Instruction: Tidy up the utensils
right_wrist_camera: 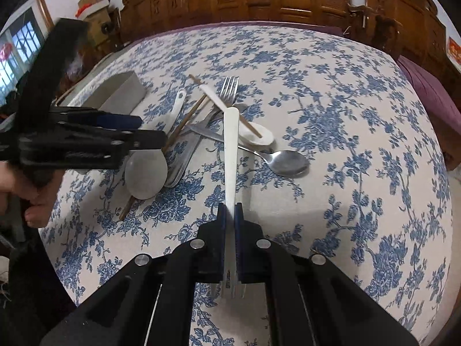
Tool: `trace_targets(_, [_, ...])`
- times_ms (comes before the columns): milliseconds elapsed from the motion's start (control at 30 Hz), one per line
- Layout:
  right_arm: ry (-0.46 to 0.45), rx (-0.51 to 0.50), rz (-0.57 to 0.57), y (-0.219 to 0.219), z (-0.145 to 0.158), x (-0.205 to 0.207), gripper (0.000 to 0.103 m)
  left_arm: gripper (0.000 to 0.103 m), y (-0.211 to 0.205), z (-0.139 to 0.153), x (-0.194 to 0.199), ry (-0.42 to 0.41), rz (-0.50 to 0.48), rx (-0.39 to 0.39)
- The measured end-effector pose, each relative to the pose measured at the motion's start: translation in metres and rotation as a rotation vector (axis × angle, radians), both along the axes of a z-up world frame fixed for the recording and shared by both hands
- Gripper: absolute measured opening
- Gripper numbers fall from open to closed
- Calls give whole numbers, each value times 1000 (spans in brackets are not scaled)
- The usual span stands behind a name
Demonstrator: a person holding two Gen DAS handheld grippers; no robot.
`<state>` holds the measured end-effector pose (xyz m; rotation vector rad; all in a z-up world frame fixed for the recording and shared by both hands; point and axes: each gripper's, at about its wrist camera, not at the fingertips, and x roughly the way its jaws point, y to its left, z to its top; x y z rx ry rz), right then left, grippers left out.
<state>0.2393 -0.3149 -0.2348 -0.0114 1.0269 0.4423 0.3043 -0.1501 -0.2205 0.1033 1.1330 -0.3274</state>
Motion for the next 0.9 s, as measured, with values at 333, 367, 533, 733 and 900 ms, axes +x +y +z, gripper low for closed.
trace_targets(333, [-16, 56, -15, -11, 7, 0, 7, 38, 0, -19, 21, 88, 52, 52])
trace_targets(367, [-15, 55, -15, -11, 7, 0, 7, 35, -1, -20, 21, 83, 49, 66])
trace_targets(533, [-6, 48, -17, -11, 3, 0, 7, 28, -1, -20, 24, 85, 44, 64])
trace_targets(733, [-4, 43, -15, -11, 1, -1, 7, 6, -3, -13, 18, 61, 31, 59])
trace_targets(900, [-1, 38, -10, -8, 0, -2, 7, 4, -6, -8, 13, 44, 4, 67])
